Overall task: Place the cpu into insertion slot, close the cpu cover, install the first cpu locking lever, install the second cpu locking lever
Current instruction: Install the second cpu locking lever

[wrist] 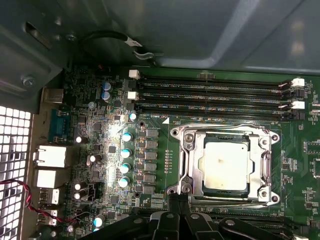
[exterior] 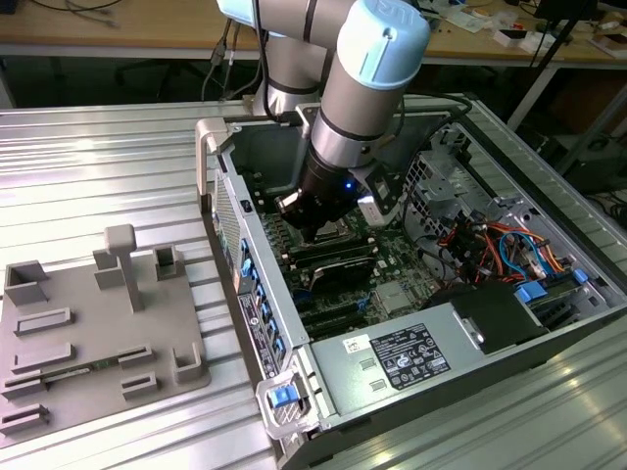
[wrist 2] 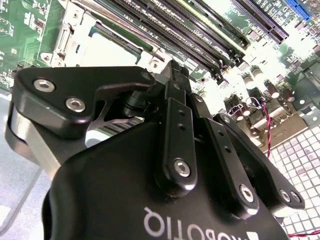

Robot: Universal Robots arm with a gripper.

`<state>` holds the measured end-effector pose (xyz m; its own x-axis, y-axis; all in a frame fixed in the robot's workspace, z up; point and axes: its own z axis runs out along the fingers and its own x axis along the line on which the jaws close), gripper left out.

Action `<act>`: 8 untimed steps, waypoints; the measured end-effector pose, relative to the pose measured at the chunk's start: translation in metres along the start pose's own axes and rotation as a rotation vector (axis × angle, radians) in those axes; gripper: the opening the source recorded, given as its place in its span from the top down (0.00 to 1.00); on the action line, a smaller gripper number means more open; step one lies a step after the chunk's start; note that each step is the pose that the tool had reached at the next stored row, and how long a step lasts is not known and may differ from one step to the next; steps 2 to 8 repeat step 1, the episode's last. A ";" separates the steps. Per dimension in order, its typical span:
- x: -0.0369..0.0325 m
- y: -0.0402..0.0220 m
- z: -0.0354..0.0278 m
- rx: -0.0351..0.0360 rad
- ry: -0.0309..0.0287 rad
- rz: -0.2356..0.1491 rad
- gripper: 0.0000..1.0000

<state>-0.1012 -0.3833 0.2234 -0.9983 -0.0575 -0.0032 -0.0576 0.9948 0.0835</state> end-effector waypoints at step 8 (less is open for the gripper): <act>0.0000 0.0000 0.0000 0.0000 0.0000 0.000 0.89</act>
